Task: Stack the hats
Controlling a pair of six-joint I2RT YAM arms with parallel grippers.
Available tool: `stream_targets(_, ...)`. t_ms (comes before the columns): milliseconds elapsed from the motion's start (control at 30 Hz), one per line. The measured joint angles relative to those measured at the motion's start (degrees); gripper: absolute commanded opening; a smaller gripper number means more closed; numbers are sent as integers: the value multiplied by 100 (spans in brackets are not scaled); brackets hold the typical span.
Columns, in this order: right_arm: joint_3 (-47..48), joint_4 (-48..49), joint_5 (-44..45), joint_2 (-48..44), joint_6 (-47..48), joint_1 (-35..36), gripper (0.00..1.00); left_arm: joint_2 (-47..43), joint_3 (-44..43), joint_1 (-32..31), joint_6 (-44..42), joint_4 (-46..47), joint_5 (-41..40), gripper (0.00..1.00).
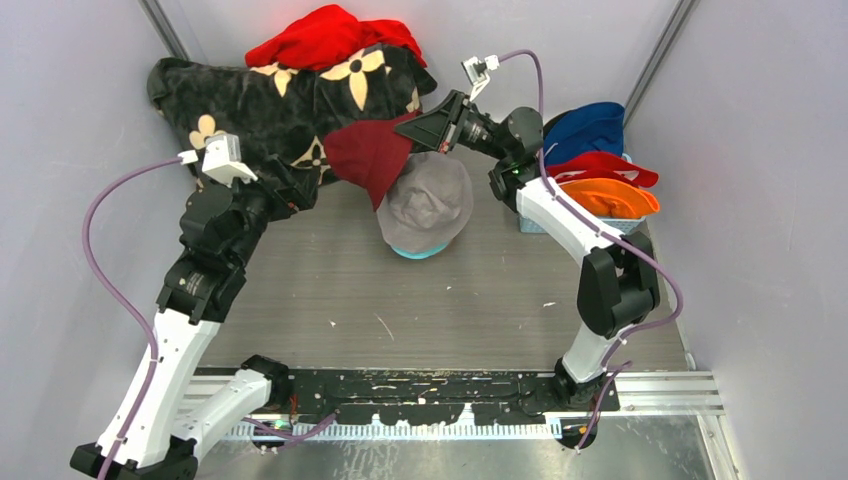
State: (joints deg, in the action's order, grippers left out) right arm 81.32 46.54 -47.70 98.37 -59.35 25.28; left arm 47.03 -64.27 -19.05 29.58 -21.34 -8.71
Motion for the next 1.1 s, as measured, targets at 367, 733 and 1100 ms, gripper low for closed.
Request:
stream_targets(367,-1003,120,-7,-494,-101,-531,1,140,-2,0,-2,2,37,91)
stream_targets(733,-2702,-15,-37,-1558,42,-1333,1,529,-2,0,24,66,232,90)
stream_targets(1100,-3759,-612,44,-1668,529,-1919,19,907,81,0,129,372,389,90)
